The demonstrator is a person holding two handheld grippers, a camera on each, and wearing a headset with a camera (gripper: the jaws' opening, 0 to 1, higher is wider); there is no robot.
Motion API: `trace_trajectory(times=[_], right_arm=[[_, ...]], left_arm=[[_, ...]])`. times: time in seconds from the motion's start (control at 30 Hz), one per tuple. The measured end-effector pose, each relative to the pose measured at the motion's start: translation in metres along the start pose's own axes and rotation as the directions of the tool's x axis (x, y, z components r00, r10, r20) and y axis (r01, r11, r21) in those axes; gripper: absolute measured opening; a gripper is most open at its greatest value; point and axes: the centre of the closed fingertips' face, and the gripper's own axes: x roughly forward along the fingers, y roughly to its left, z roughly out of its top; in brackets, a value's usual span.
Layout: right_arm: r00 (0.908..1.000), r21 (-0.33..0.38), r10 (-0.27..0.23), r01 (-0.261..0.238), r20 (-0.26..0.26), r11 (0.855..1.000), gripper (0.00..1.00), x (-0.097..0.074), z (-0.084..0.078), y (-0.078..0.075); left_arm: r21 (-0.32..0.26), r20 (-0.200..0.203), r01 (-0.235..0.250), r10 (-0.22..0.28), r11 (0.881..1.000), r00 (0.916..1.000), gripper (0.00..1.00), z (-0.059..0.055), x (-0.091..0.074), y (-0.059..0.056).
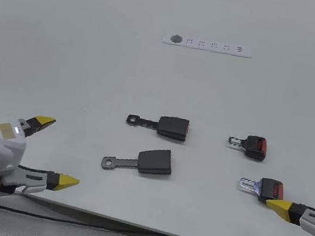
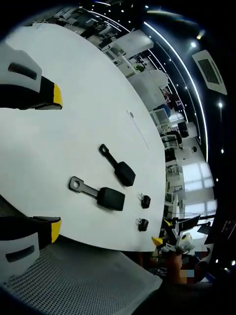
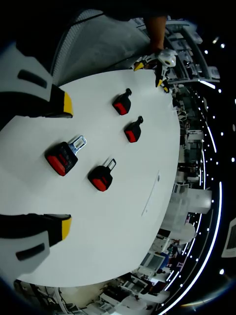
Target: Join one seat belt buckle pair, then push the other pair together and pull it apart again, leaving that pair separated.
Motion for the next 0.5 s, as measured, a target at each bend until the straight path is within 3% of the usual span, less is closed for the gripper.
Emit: trace_trajectory(times=[0.5], right_arm=[[1.0000, 0.001, 0.007, -0.007, -0.007, 1.000, 0.80, 0.0020, -0.0026, 0.0016]], left_arm=[[0.009, -0.012, 0.000, 0.000, 1.000, 0.9999, 0.87, -0.0032, 0.0006, 0.0004]])
